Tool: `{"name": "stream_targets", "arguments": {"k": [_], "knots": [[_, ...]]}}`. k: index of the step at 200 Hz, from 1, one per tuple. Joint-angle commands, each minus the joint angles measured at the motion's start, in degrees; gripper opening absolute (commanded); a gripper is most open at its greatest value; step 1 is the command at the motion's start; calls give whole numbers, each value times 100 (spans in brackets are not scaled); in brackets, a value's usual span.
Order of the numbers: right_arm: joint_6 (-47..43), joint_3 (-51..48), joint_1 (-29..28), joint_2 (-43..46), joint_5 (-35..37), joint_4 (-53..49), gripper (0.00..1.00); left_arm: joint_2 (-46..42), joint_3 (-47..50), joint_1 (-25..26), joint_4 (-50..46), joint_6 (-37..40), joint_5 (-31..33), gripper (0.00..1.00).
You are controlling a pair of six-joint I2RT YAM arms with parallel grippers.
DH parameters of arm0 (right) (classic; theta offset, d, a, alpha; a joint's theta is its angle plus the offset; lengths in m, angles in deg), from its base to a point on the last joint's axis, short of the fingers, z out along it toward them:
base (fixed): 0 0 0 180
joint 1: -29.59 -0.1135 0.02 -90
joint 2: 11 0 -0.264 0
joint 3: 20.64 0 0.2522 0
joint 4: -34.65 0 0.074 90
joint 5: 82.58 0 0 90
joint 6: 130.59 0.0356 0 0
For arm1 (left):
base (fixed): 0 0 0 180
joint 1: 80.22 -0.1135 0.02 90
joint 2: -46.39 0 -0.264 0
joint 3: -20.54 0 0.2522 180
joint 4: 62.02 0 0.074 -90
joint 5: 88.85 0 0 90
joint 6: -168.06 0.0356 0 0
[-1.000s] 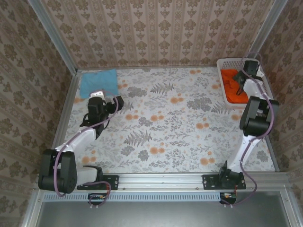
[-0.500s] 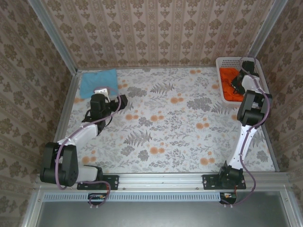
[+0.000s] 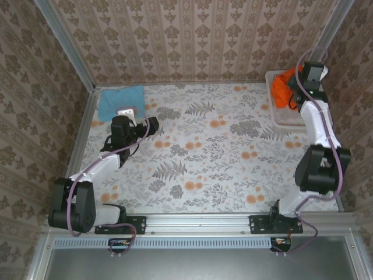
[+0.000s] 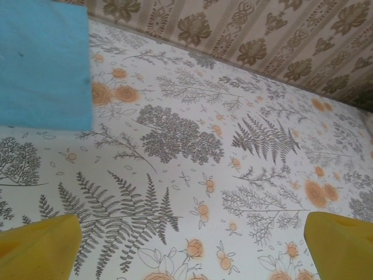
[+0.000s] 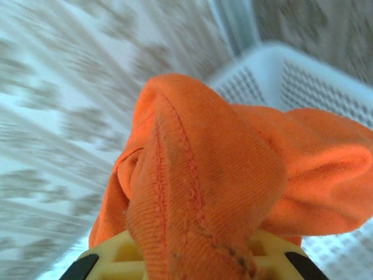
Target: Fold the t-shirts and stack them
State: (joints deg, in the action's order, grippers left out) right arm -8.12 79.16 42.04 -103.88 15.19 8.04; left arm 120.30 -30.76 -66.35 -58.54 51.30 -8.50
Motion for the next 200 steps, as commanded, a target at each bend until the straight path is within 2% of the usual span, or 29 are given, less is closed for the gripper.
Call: {"name": "stream_targets", "arguments": {"k": [1, 23, 50, 78, 97, 120, 134, 144, 159, 176, 200], "knots": [[-352, -351, -358, 900, 245, 994, 0, -226, -111, 93, 230, 167, -273, 100], [-672, -341, -841, 1586, 72, 1152, 0, -319, -113, 175, 245, 215, -309, 100], [-961, -103, -1494, 2066, -377, 865, 0, -407, -105, 238, 257, 199, -318, 100], [-687, -170, -1965, 2309, -1062, 479, 0, -562, -72, 287, 226, 121, -213, 100], [-500, -499, -2391, 2302, -1225, 239, 0, -698, -39, 322, 144, 43, 24, 100], [-459, -1232, -2913, 2068, -1221, 308, 16, -858, -77, 329, -252, -119, 530, 100], [-252, -1733, -3075, 1781, -1209, 439, 48, -913, -108, 331, -505, -248, 763, 100], [-139, -1959, -3118, 1539, -1285, 347, 61, -907, -160, 357, -739, -386, 899, 100], [-56, -2299, -3119, 1402, -921, 107, 67, -808, -217, 416, -1068, -622, 983, 100], [28, -2880, -3035, 1691, -336, 79, 77, -588, -270, 618, -1245, -757, 847, 100], [130, -3623, -2839, 2231, -129, -23, 81, -56, -512, 1030, -1687, -778, 573, 98]]}}
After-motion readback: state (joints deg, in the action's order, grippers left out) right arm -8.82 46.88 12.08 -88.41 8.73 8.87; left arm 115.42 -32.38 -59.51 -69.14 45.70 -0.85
